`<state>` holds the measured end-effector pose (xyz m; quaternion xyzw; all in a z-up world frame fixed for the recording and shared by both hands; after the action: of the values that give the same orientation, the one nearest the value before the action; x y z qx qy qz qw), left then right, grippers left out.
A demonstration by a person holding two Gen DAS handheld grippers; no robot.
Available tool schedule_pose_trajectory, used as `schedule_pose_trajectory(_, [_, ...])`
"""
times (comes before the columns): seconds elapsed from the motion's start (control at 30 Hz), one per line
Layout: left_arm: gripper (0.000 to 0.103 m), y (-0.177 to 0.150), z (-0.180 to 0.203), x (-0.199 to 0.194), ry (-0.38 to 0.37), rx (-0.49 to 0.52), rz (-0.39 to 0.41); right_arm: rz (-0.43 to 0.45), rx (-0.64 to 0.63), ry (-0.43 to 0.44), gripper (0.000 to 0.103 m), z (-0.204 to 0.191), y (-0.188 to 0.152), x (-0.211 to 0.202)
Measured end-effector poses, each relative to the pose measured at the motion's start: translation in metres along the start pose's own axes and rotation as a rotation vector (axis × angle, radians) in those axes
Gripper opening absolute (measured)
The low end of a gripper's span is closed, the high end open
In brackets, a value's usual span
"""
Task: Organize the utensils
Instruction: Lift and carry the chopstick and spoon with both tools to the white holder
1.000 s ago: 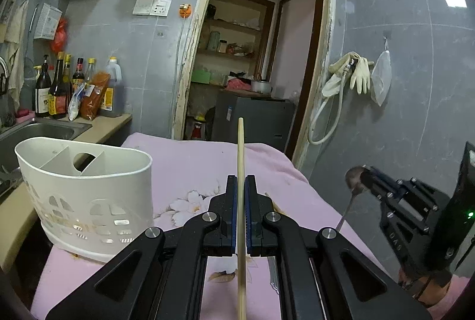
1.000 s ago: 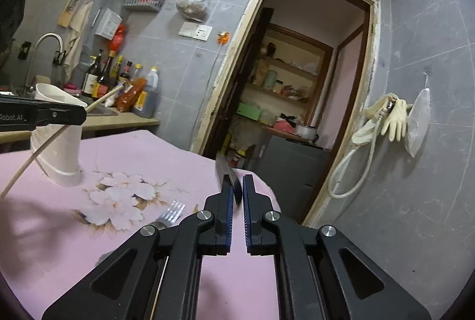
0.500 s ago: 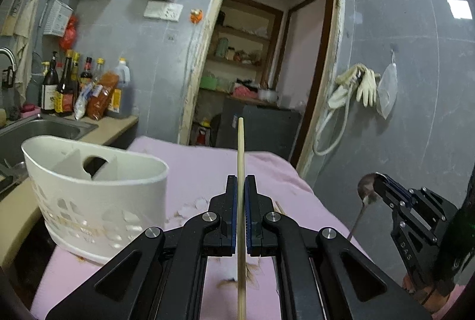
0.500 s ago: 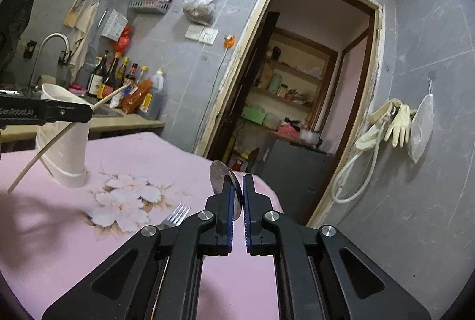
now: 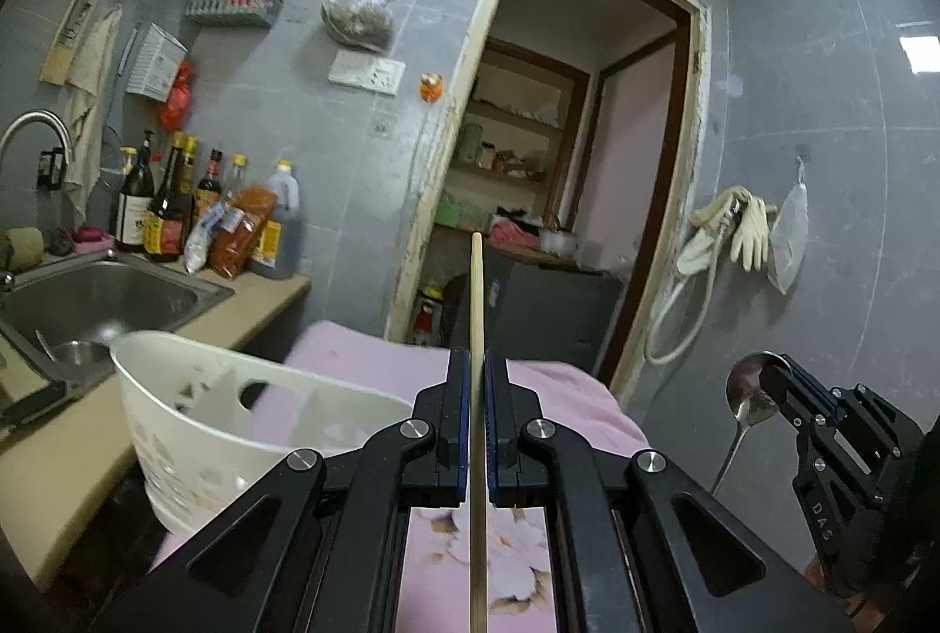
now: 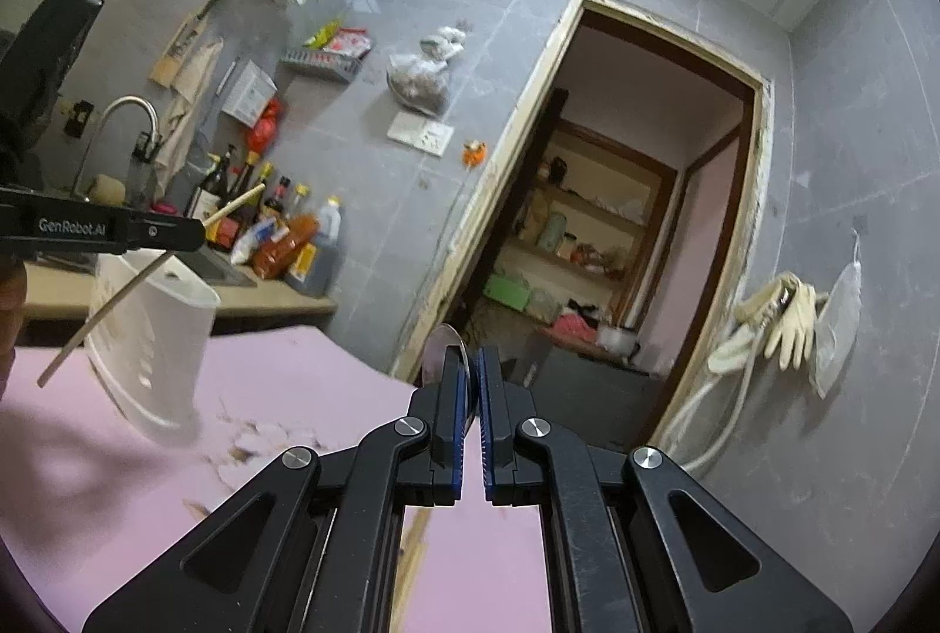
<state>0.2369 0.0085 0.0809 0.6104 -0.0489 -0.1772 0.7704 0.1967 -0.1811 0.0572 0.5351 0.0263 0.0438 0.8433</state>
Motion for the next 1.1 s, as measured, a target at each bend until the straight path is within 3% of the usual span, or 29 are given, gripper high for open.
schedule_pose_trajectory(0.47, [0.003, 0.070, -0.073, -0.016, 0.041, -0.048, 0.164, 0.142, 0.027, 0.072, 0.002, -0.036, 0.074, 0.020])
schedule_pose_trajectory(0.73, [0.003, 0.103, -0.127, -0.012, 0.072, -0.138, 0.229, 0.217, 0.035, 0.103, 0.002, -0.055, 0.121, 0.032])
schedule_pose_trajectory(1.1, [0.003, 0.094, -0.159, 0.008, 0.182, -0.134, 0.268, 0.201, 0.037, 0.102, 0.002, -0.090, 0.124, 0.067])
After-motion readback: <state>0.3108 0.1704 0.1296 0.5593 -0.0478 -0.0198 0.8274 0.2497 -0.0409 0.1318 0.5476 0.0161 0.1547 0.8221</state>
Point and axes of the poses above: each gripper's, at about its wrist camera, not at the fingertips, and x roughly the way its jaws point, z to its right, y to its top, the point moved 5 cm from there along x, roughly the way its jaws point, and after that the axes turned 1 degree about -z, right-handed, at the moved point
